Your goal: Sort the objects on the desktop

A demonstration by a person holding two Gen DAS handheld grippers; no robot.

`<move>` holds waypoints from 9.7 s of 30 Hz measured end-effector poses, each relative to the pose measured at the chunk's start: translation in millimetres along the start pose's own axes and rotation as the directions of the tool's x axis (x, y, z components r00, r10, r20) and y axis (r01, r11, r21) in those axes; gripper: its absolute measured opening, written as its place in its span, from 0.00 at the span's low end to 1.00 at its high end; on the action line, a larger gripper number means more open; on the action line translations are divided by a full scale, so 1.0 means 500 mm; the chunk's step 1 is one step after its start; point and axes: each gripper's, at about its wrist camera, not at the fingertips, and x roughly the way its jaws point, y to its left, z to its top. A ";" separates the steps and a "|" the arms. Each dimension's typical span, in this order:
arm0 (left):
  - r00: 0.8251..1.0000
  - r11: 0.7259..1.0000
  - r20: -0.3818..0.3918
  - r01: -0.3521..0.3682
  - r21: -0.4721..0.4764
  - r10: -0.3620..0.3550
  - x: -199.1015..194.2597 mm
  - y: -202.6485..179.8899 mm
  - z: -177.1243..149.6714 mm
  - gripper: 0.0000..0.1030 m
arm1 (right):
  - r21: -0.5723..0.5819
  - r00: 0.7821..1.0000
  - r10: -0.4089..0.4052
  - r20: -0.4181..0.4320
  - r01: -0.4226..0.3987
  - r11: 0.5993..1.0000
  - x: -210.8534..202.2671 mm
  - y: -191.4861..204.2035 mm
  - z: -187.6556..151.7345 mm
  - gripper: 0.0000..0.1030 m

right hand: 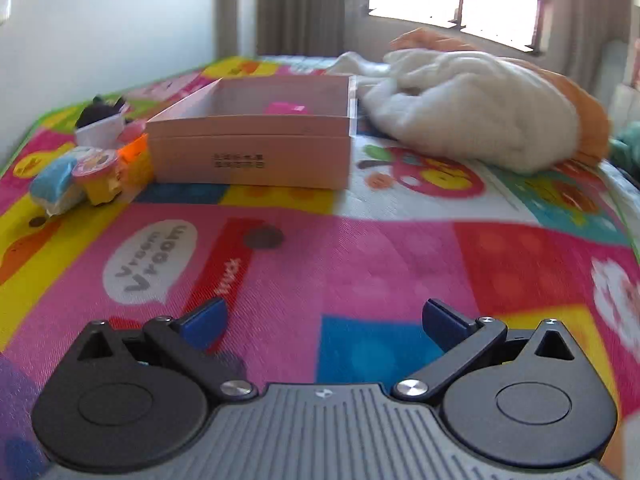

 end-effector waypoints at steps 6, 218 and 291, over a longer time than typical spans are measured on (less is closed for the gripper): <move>1.000 0.998 0.023 0.003 0.059 -0.004 0.078 0.027 -0.062 1.00 | -0.054 0.998 -0.054 0.020 0.055 0.997 0.016 0.030 -0.007 1.00; 0.959 0.935 -0.282 0.132 0.328 -0.036 0.105 -0.154 -0.070 0.59 | 0.085 0.949 0.190 -0.250 -0.174 0.981 0.046 0.098 0.194 0.78; 0.934 0.904 -0.297 0.290 0.315 -0.196 0.041 -0.120 -0.043 0.59 | 0.187 0.943 0.208 -0.258 -0.163 0.969 -0.056 0.075 0.155 0.48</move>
